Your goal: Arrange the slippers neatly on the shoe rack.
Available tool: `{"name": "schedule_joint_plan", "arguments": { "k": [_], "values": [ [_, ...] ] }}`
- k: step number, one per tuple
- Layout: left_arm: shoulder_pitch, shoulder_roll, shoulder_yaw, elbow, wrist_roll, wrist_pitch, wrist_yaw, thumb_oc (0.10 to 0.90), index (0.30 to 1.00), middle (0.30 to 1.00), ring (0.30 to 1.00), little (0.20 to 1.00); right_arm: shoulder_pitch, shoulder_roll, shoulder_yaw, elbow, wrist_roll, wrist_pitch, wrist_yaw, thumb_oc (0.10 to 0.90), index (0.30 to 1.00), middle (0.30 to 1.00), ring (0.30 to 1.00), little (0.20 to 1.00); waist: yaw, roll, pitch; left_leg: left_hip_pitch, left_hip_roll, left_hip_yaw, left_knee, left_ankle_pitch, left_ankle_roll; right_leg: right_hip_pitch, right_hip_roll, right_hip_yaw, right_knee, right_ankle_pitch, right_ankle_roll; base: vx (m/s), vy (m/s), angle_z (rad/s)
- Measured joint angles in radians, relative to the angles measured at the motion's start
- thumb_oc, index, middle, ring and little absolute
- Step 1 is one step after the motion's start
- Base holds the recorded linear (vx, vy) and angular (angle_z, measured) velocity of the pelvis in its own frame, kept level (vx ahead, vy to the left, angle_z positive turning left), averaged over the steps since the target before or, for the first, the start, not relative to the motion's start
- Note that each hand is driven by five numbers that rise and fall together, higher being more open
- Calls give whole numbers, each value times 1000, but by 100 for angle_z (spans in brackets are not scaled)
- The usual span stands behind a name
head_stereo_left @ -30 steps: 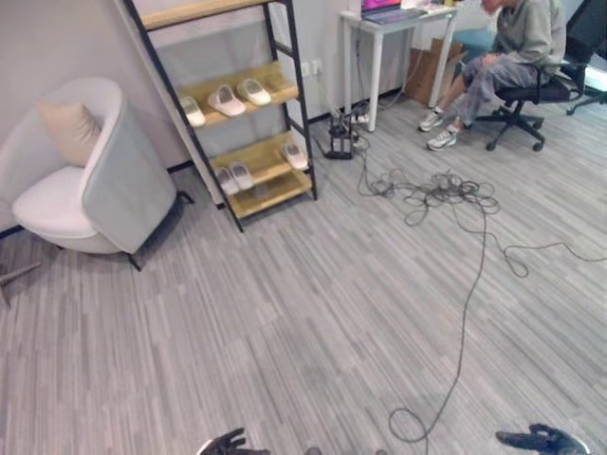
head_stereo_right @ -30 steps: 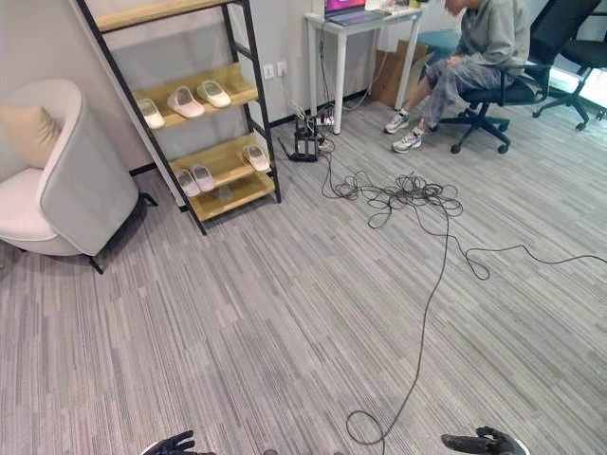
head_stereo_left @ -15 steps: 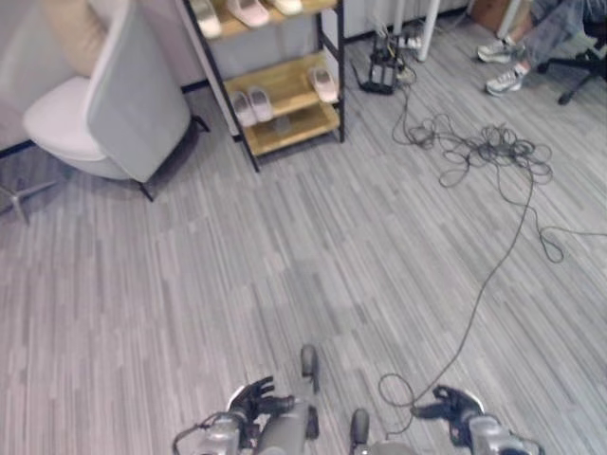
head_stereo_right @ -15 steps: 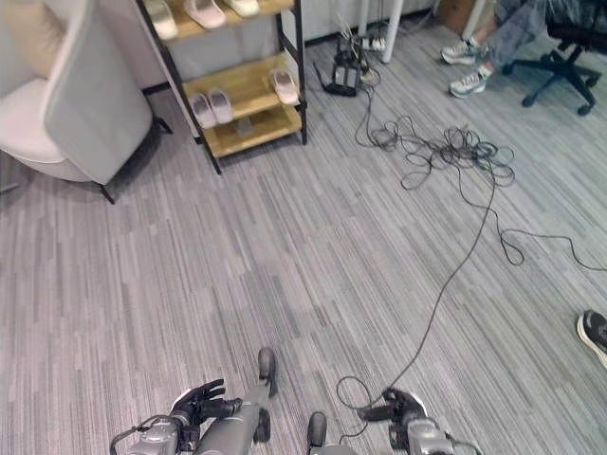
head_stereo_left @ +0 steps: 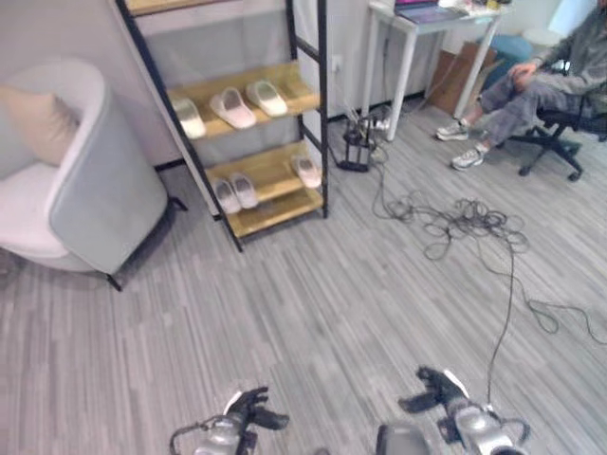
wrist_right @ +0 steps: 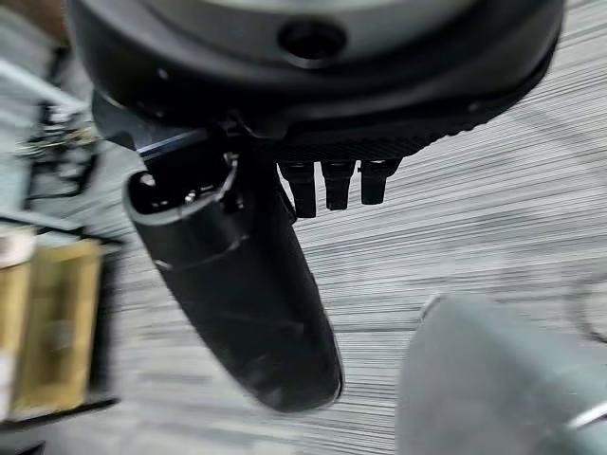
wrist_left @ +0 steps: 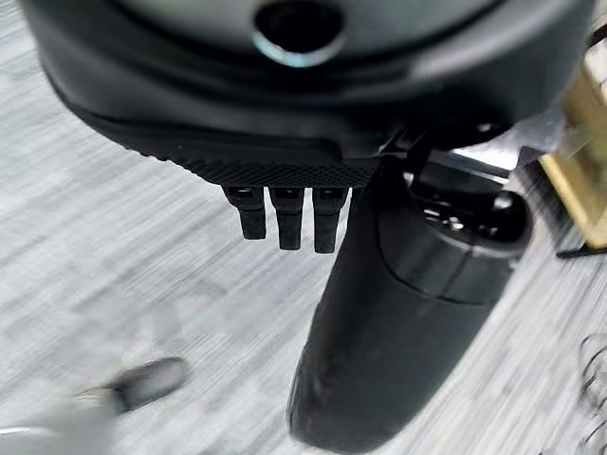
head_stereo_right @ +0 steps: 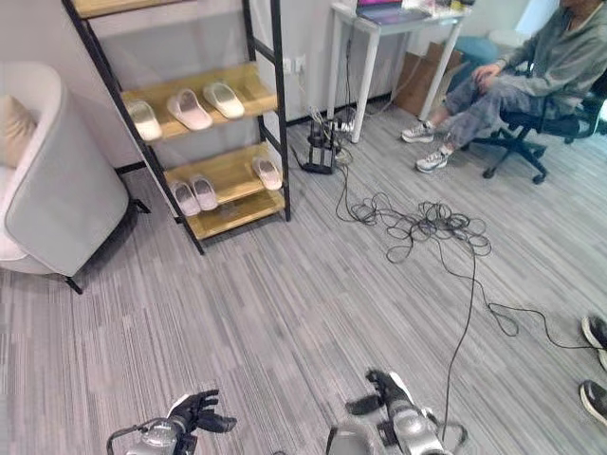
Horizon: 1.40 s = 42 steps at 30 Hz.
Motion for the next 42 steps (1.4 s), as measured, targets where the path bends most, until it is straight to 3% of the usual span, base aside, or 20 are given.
{"name": "schedule_joint_plan", "arguments": {
  "k": [5,6,8,10,12,13,14,15,17,19,22,23,24,27,28,29,33,37,39,42],
  "values": [
    [7,4,-7,59,6,-8,-4,800,900,900,900,900,33,32,-23,74,-28,5,1,800,900,900,900,900,-49,-50,7,141,36,-82,-3,-68,-90,6,142,247,-487,160,-3,463,-175,95],
    [14,-3,-10,122,15,-7,-6,800,900,900,900,900,36,41,-35,145,-36,23,3,800,900,900,900,900,-56,-79,-1,205,38,-111,2,-84,-117,24,130,217,-501,153,-7,538,-304,86],
    [53,-22,-1,178,57,-3,-5,800,900,900,900,900,33,34,-81,230,-34,38,4,800,900,900,900,900,-49,-37,-3,218,83,-125,116,-75,-154,45,152,169,-393,252,-38,456,-289,48],
    [105,-34,29,187,87,11,-4,800,900,900,900,900,56,18,-94,242,-29,36,4,800,900,900,900,900,-42,-15,-4,193,102,-142,278,-14,-209,100,184,168,-373,280,-115,237,-254,-2],
    [141,-35,117,156,79,5,-5,800,900,900,900,900,84,10,-156,212,12,25,-1,800,900,900,900,900,-40,-10,-5,10,125,-126,655,188,-265,171,207,161,-399,246,-139,207,-414,7],
    [118,-27,127,158,80,-9,0,800,900,900,900,900,80,10,-177,233,21,18,2,800,900,900,900,900,-44,-12,-2,-100,149,-92,870,242,-260,211,215,145,-431,240,-133,208,-466,33],
    [93,-8,121,126,84,-4,2,800,900,900,900,900,78,12,-188,225,52,29,-1,800,900,900,900,900,-29,-30,3,-211,177,-37,1036,237,-189,259,218,148,-448,204,-185,205,-218,9],
    [77,16,95,103,84,-16,0,800,900,900,900,900,77,19,-189,223,66,27,-7,800,900,900,900,900,-7,-68,19,-301,246,82,1172,222,-79,302,224,153,-462,202,-185,235,-273,-12],
    [61,48,107,67,82,-29,1,800,900,900,900,900,69,20,-112,208,85,19,-22,800,900,900,900,900,8,-126,23,-420,233,77,1092,139,-95,395,215,157,-487,160,-209,248,-112,-10],
    [44,49,99,32,82,-31,9,800,900,900,900,900,63,19,-107,203,85,20,-32,800,900,900,900,900,14,-139,26,-509,224,92,941,88,-104,464,216,143,-535,140,-196,363,1,21],
    [29,24,54,24,82,-30,14,800,900,900,900,900,41,8,-95,189,85,24,-42,800,900,900,900,900,16,-120,37,-521,156,158,520,70,-110,556,217,131,-594,106,-168,291,37,23],
    [27,-12,51,24,85,-27,15,800,900,900,900,900,35,-7,-48,153,84,23,-50,800,900,900,900,900,19,-97,41,-505,100,210,231,103,-109,628,228,108,-655,96,-148,288,56,16],
    [28,-24,51,25,84,-27,16,800,900,900,900,900,31,-9,-34,142,84,22,-50,800,900,900,900,900,22,-86,44,-501,87,223,164,117,-106,646,232,108,-654,83,-138,306,88,13],
    [50,-37,64,29,89,-21,23,800,900,900,900,900,44,15,18,79,77,11,-42,800,900,900,900,900,41,-74,24,-409,37,208,176,147,-38,723,233,110,-615,10,-55,342,143,-22],
    [58,-32,60,47,93,-14,25,800,900,900,900,900,48,28,22,66,62,14,-39,800,900,900,900,900,35,-67,16,-369,32,170,130,238,38,722,240,107,-550,-25,-28,169,95,-17],
    [57,-24,63,62,90,-6,31,800,900,900,900,900,56,51,24,65,52,11,-38,800,900,900,900,900,35,-85,11,-324,13,166,94,239,72,691,206,102,-450,-85,-7,317,196,-6],
    [30,-13,56,136,123,20,46,800,900,900,900,900,53,68,-1,103,44,-4,-36,800,900,900,900,900,35,-109,0,-196,-42,125,-14,219,87,468,100,83,-108,-135,43,158,151,31],
    [42,5,55,137,123,36,58,800,900,900,900,900,44,72,-24,118,44,3,-32,800,900,900,900,900,34,-99,3,-142,-46,94,12,167,112,262,18,83,216,-64,102,155,69,36],
    [54,9,51,137,123,37,60,800,900,900,900,900,53,72,-47,135,45,2,-30,800,900,900,900,900,34,-84,4,-107,-36,75,23,134,101,249,-2,77,230,-51,86,101,-39,32],
    [69,15,33,138,123,36,65,800,900,900,900,900,41,63,-76,161,46,3,-31,800,900,900,900,900,40,-53,5,-90,-24,45,27,110,73,229,-81,68,21,-32,59,117,-162,32]
  ]
}}
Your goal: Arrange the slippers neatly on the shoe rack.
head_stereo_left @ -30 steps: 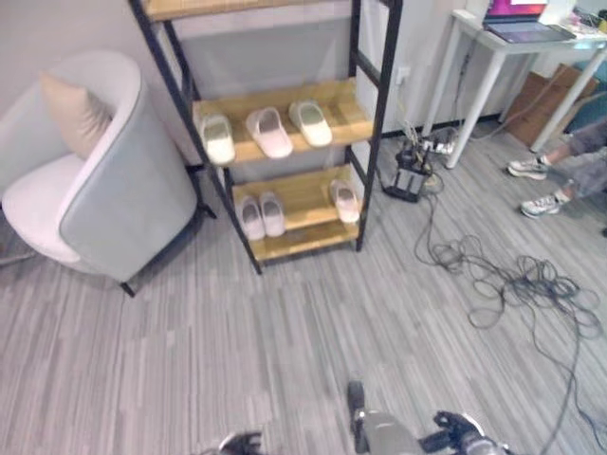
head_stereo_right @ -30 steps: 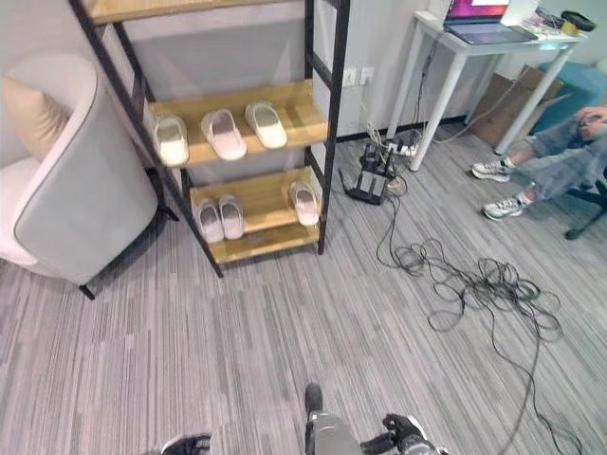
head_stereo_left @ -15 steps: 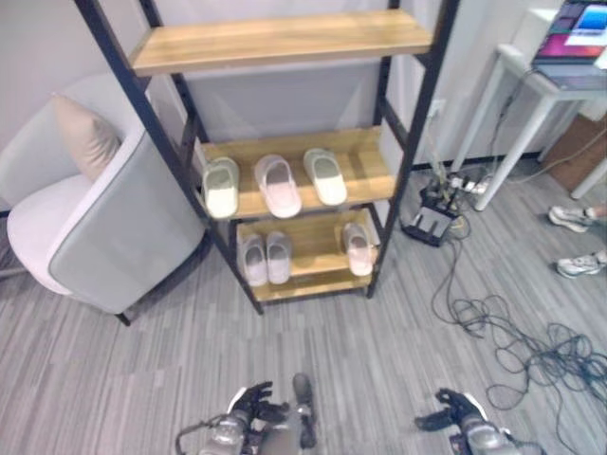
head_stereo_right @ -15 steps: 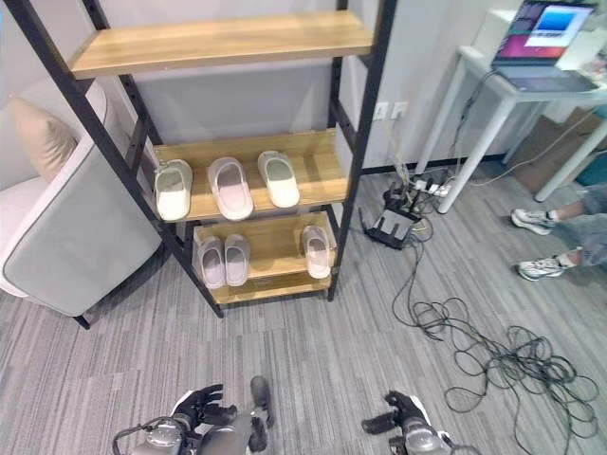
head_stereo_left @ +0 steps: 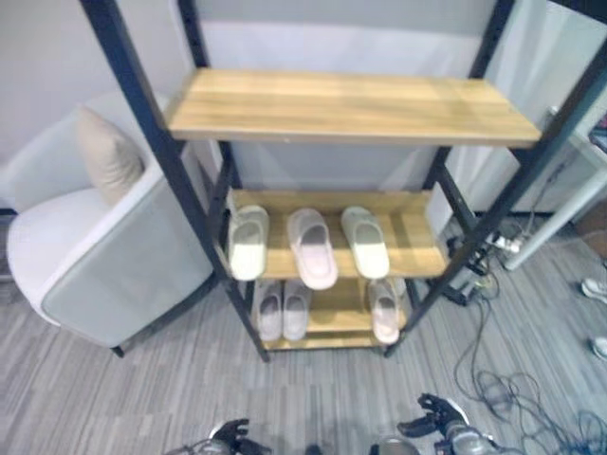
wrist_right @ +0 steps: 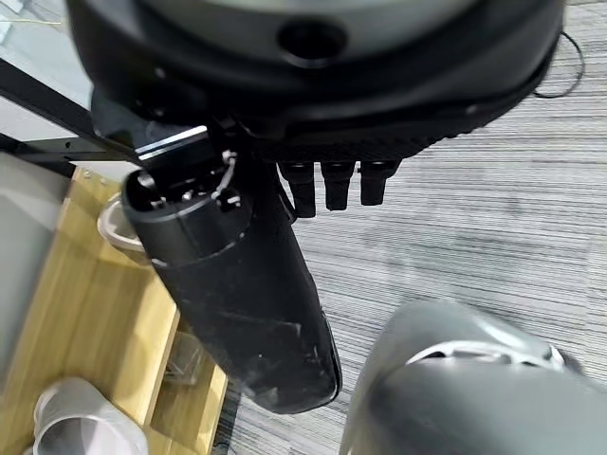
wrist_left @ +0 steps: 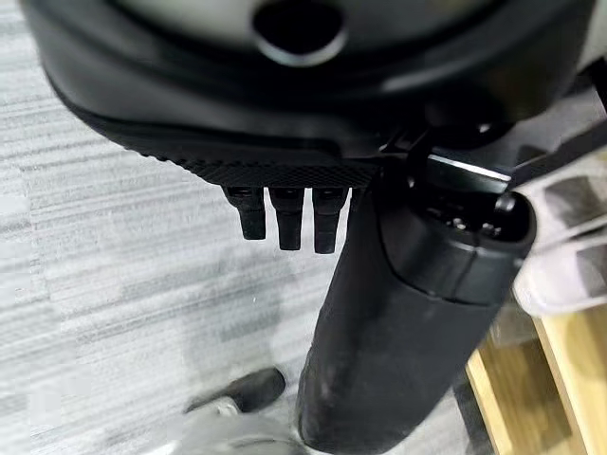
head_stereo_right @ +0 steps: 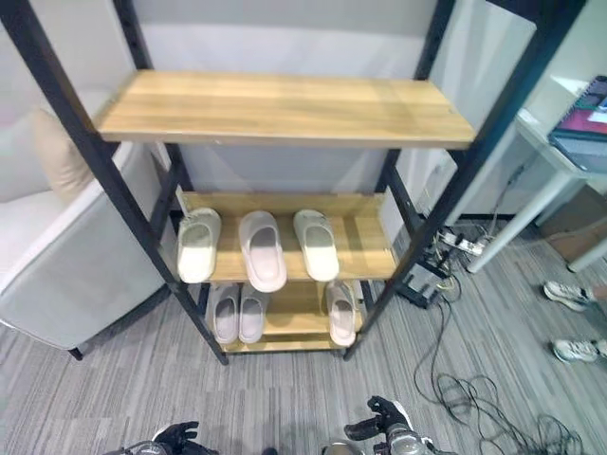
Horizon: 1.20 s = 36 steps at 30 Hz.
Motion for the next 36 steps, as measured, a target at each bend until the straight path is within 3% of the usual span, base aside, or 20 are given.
{"name": "schedule_joint_plan", "arguments": {
  "k": [1,5,7,8,9,10,16,18,19,20,22,23,27,31,36],
  "values": [
    [6,-2,0,6,0,0,0,800,900,900,900,900,1,-2,-6,3,0,1,-1,800,900,900,900,900,-7,10,-3,-3,2,-23,1,-8,-14,17,13,39,-101,15,12,95,-179,32],
    [30,2,-9,18,9,-2,11,800,900,900,900,900,22,-1,-6,-13,1,4,-11,800,900,900,900,900,-29,-9,-5,-2,-14,-69,9,-16,-37,82,27,198,-410,120,54,67,-206,39],
    [36,5,-9,12,9,-4,15,800,900,900,900,900,34,0,-4,-12,0,6,-11,800,900,900,900,900,-32,-22,-7,0,-19,-82,15,-23,-54,112,36,209,-478,160,49,44,-192,36],
    [55,17,-8,-5,9,-7,16,800,900,900,900,900,51,6,-3,-10,0,11,-11,800,900,900,900,900,-29,-52,-23,-1,-32,-97,14,-27,-68,149,44,207,-514,221,41,29,-252,26],
    [78,25,-4,-27,4,-7,16,800,900,900,900,900,62,9,-4,-11,0,13,-11,800,900,900,900,900,-20,-70,-36,-3,-38,-102,15,-34,-86,184,45,196,-568,228,40,19,-191,21],
    [91,26,2,-42,-1,-10,14,800,900,900,900,900,67,8,-6,-12,0,11,-14,800,900,900,900,900,-23,-65,-37,-6,-28,-105,22,-44,-104,199,57,185,-597,248,27,0,-127,11],
    [115,22,-3,-144,-54,-25,9,800,900,900,900,900,84,1,-1,-46,0,9,-18,800,900,900,900,900,-27,-57,-42,-13,37,-149,13,-35,-148,250,118,129,-677,279,-20,-8,-131,19],
    [193,34,-38,-472,-149,-46,-18,800,900,900,900,900,174,-11,0,-205,-1,-10,-19,800,900,900,900,900,-26,-60,-41,-5,53,-183,-35,0,-168,249,134,93,-677,275,-38,-73,-111,42],
    [196,31,-52,-538,-168,-61,-34,800,900,900,900,900,178,-10,0,-225,-2,-12,-16,800,900,900,900,900,-22,-58,-41,-5,58,-186,-40,8,-169,249,140,91,-677,276,-42,-110,-121,24],
    [254,58,-78,-744,-206,-40,-57,800,900,900,900,900,233,-12,-8,-329,-3,-13,-6,800,900,900,900,900,-20,-55,-38,-5,65,-197,-53,18,-177,247,147,85,-679,277,-45,-47,-91,16],
    [321,116,-105,-966,-239,-78,-105,800,900,900,900,900,302,-12,-23,-437,-3,-57,0,800,900,900,900,900,-29,-52,-38,0,73,-213,-84,38,-185,247,152,63,-678,276,-48,-48,-67,25],
    [321,123,-110,-999,-239,-110,-129,800,900,900,900,900,313,-13,-24,-441,-3,-67,4,800,900,900,900,900,-26,-49,-38,9,77,-214,-96,40,-187,251,155,61,-678,275,-51,-62,-57,13],
    [309,158,-107,-1032,-285,-77,-186,800,900,900,900,900,313,-29,-22,-417,-5,-53,38,800,900,900,900,900,-23,-34,-38,6,87,-220,-98,37,-196,249,165,60,-685,272,-56,-29,-50,2],
    [385,248,-121,-1137,-320,-37,-252,800,900,900,900,900,331,-60,-13,-418,-44,-52,53,800,900,900,900,900,-26,-39,-35,-5,98,-235,-97,43,-196,245,176,45,-685,268,-59,-6,-39,10],
    [419,270,-126,-1220,-359,-20,-295,800,900,900,900,900,334,-73,-12,-417,-44,-52,59,800,900,900,900,900,-21,-40,-34,-3,101,-239,-97,49,-205,248,180,40,-685,271,-64,19,-44,4]
  ]
}}
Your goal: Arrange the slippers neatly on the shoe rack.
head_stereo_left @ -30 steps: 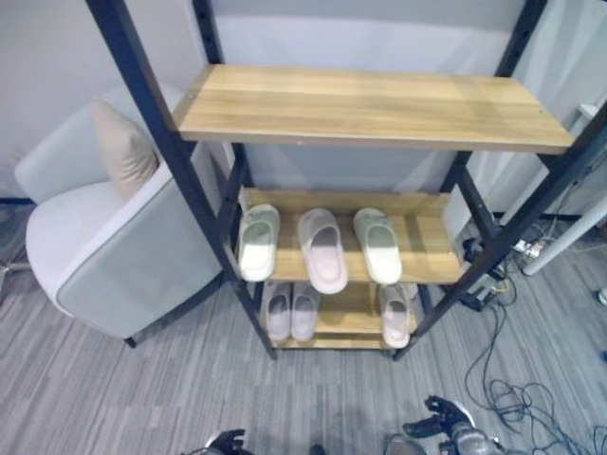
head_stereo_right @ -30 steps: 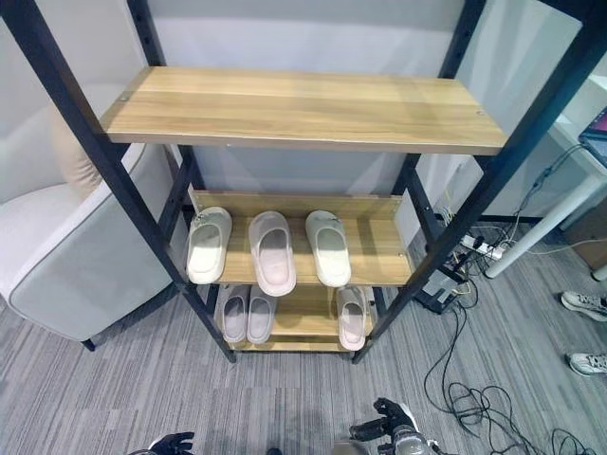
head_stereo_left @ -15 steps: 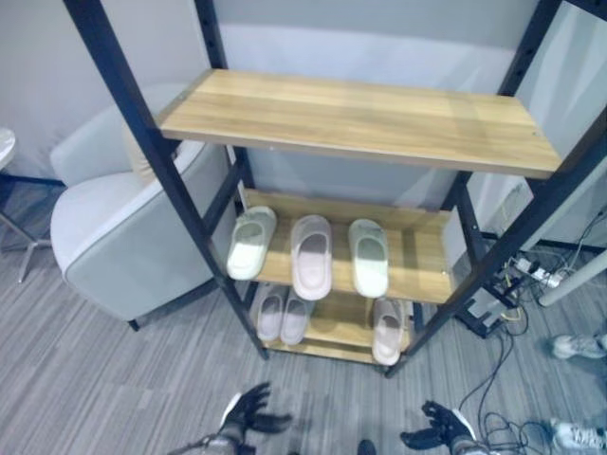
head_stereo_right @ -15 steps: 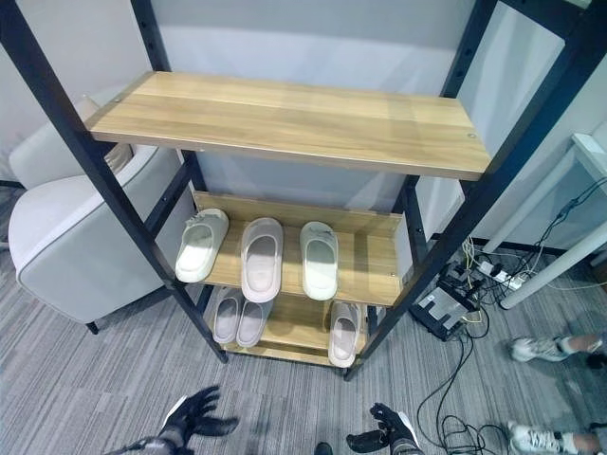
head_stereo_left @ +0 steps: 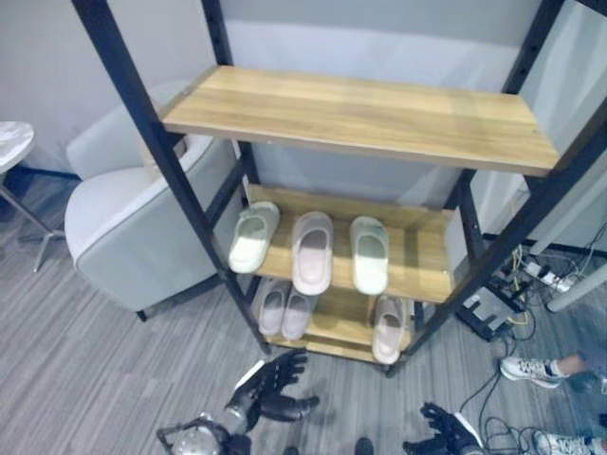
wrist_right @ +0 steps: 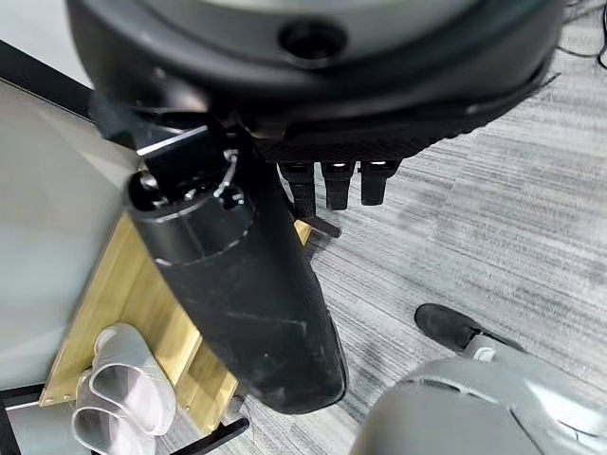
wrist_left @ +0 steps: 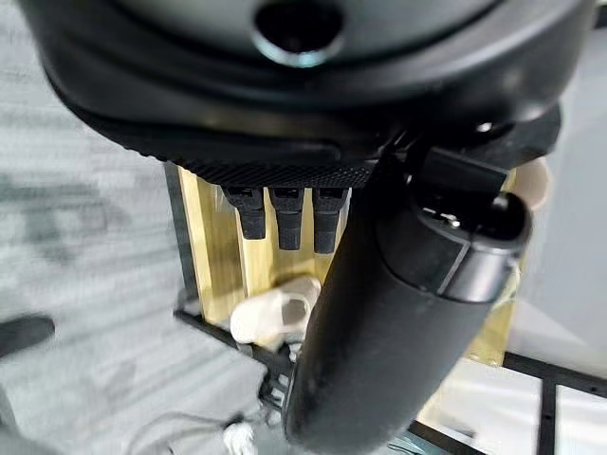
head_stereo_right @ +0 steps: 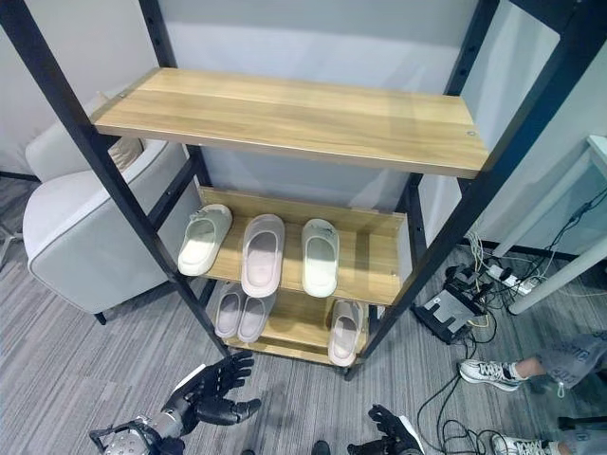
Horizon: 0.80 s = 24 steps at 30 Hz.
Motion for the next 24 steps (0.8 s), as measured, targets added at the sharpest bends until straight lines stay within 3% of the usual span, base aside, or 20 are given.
{"name": "schedule_joint_plan", "arguments": {
  "k": [1,3,4,5,6,9,17,24],
  "values": [
    [-42,0,-3,-31,-21,31,-15,800,900,900,900,900,-97,-2,28,112,4,25,26,800,900,900,900,900,-5,-4,5,-4,-4,-2,22,-1,-4,4,-4,-2,4,4,0,-27,-6,14],
    [-54,10,12,-103,-25,33,-12,800,900,900,900,900,-72,16,0,84,3,4,-15,800,900,900,900,900,-4,-6,11,1,-1,-14,5,11,-7,2,-1,-14,1,3,-1,-18,20,13],
    [-82,88,7,-207,61,22,-13,800,900,900,900,900,-86,45,13,153,0,-33,-6,800,900,900,900,900,1,-15,10,0,3,-10,4,11,-8,1,3,-10,3,1,-4,17,32,-16],
    [-108,190,3,-310,149,-14,-21,800,900,900,900,900,-129,78,20,253,-6,-12,0,800,900,900,900,900,16,-13,11,3,8,3,4,6,-11,2,8,2,7,-2,2,26,13,-22],
    [-145,193,11,-322,201,-47,-12,800,900,900,900,900,-117,77,27,301,-11,-15,-1,800,900,900,900,900,16,4,16,7,4,8,1,6,-10,4,3,6,6,0,2,32,14,-23],
    [-216,140,18,-304,304,-66,14,800,900,900,900,900,-169,73,17,385,-3,-19,-12,800,900,900,900,900,11,28,15,19,1,13,0,5,-9,12,0,12,0,6,2,13,7,-6],
    [-235,111,12,-303,339,-74,75,800,900,900,900,900,-189,75,14,434,-22,-7,-12,800,900,900,900,900,13,28,15,33,8,23,0,5,-10,20,7,14,0,9,-3,13,5,-3],
    [-317,102,10,-280,580,-115,241,800,900,900,900,900,-186,84,14,442,-17,-7,-41,800,900,900,900,900,-18,28,14,37,9,38,0,4,-10,18,8,31,0,11,-5,28,8,-6]
  ]
}}
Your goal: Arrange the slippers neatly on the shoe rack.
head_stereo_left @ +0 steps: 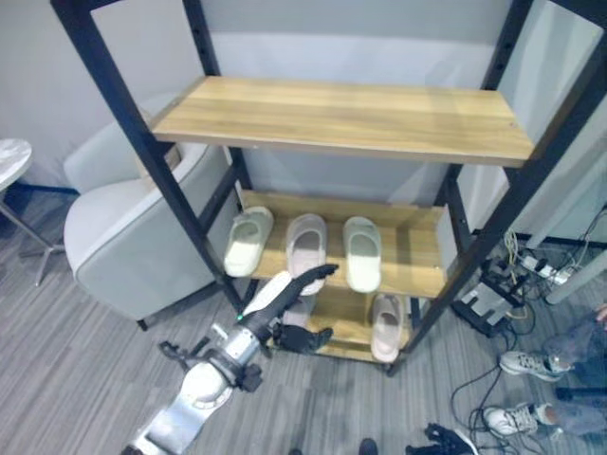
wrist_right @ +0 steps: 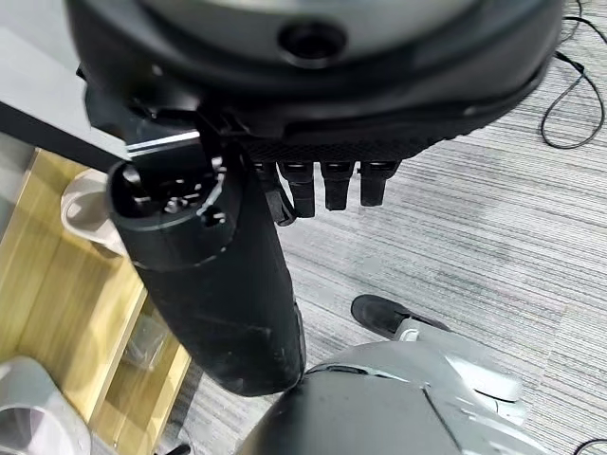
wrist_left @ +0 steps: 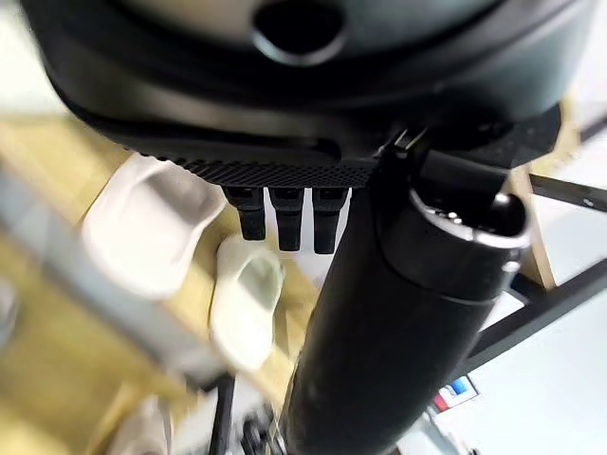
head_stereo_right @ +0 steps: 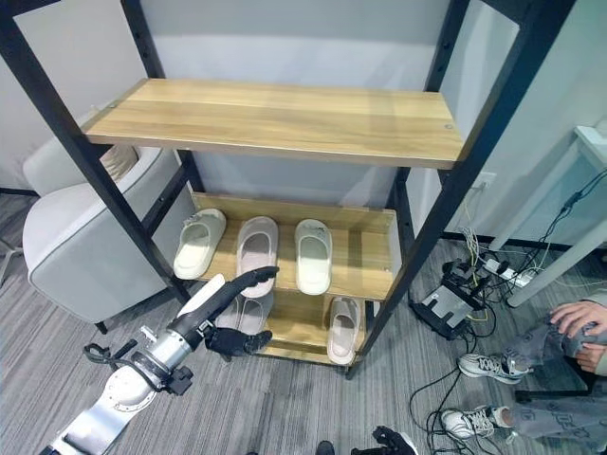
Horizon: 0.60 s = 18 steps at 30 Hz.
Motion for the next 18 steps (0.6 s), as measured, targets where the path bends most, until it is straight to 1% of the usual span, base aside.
{"name": "schedule_joint_plan", "arguments": {
  "k": [5,6,9,12,13,16,18],
  "values": [
    [-66,-2,2,51,120,-11,84,800,900,900,900,900,13,3,1,-11,17,-1,-10,800,900,900,900,900,-18,-1,-3,8,2,17,0,-1,1,-1,2,18,0,5,-5,29,9,-11],
    [-84,-2,2,68,176,-11,113,800,900,900,900,900,13,6,1,-8,21,-1,-13,800,900,900,900,900,-20,-1,-3,13,2,30,0,-4,1,-2,4,31,0,7,-7,28,22,-25],
    [-110,-12,2,87,238,-12,160,800,900,900,900,900,35,7,2,-8,22,0,-18,800,900,900,900,900,-38,-2,-21,13,3,42,-1,-7,3,-7,4,38,0,9,-6,43,32,-13],
    [-127,-14,2,113,305,-10,189,800,900,900,900,900,49,7,2,-5,22,1,-18,800,900,900,900,900,-48,-2,-46,14,3,57,-1,-9,4,-18,6,55,0,11,-5,46,34,-15],
    [-155,-14,0,140,336,-8,197,800,900,900,900,900,49,7,2,-3,22,1,-17,800,900,900,900,900,-52,-1,-46,16,3,65,-1,-9,4,-19,6,61,0,17,-5,31,23,-22],
    [-196,-13,1,176,374,11,209,800,900,900,900,900,53,7,3,-3,22,2,-17,800,900,900,900,900,-58,-2,-49,15,3,80,-1,-10,5,-22,6,77,0,16,-3,23,21,-15],
    [-196,-13,0,176,380,13,223,800,900,900,900,900,57,7,2,-3,22,3,-17,800,900,900,900,900,-63,-2,-56,11,3,88,-1,-11,5,-30,7,85,0,16,-1,31,35,-12]
  ]
}}
